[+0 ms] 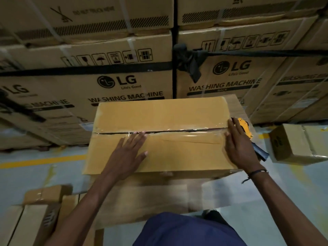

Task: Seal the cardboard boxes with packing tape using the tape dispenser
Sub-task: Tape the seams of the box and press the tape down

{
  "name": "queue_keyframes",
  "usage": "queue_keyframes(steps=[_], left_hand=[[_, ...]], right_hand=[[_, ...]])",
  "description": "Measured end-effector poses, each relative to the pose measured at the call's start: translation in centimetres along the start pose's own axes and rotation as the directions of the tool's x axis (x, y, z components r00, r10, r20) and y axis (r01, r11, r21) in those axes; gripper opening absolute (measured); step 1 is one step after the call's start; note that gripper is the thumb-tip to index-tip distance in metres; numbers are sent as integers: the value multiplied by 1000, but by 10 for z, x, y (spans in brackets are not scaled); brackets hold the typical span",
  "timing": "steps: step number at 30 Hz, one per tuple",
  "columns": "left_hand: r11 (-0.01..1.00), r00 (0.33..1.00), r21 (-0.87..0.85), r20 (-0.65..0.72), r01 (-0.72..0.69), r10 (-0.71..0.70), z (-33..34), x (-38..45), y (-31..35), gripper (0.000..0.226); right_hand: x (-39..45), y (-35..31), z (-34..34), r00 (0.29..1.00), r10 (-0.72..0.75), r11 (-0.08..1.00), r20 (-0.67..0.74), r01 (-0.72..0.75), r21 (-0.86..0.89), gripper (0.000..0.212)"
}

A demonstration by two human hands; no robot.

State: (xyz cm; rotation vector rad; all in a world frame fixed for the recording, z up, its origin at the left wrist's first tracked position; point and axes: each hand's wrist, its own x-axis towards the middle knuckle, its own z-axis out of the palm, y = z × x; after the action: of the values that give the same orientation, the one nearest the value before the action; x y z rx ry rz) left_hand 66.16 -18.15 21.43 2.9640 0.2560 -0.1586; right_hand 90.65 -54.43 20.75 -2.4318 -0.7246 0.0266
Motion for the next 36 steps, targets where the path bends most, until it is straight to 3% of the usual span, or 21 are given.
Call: queue_keyframes(steps=[3,6,9,17,20,24,26,31,34,36], left_hand=[[975,975,-78,-65,209,-214,0,-29,-23,71],[860,839,-194,-199,472,-506,8,-44,-10,70],[777,739,-235,-242,584,-628,18,-42,15,75],[838,769,-250,-335,485,-544,9,1,-18,60],[805,711,-317,-378,502,-593,3,20,-38,54],[647,596,-493,-284,581,-751,4,33,-31,71],[564,567,-615,-220,551,-794,12,29,-6,83],[406,605,-823,-99,396,-790,25,10,95,92],[334,641,-878,-40,344,-767,30,1,149,100],[250,670,-913,34,322,-741,36,-5,176,100]], right_hand=[[1,-2,1,1000,2,1000,8,-1,-28,63],[0,-3,0,999,33,999,34,-34,30,65],[-1,-4,-2,998,46,994,31,-48,94,63],[-34,-17,10,978,200,971,-57,-191,143,58],[-61,-36,24,961,265,957,-74,-253,141,61],[-74,-48,22,957,269,963,-107,-267,32,70],[-58,-44,12,965,234,972,-115,-232,34,72],[35,-36,-8,994,102,995,43,-102,-8,68],[99,-32,-12,984,49,998,169,-43,-41,68],[125,-32,-12,960,64,997,272,-49,-61,57]])
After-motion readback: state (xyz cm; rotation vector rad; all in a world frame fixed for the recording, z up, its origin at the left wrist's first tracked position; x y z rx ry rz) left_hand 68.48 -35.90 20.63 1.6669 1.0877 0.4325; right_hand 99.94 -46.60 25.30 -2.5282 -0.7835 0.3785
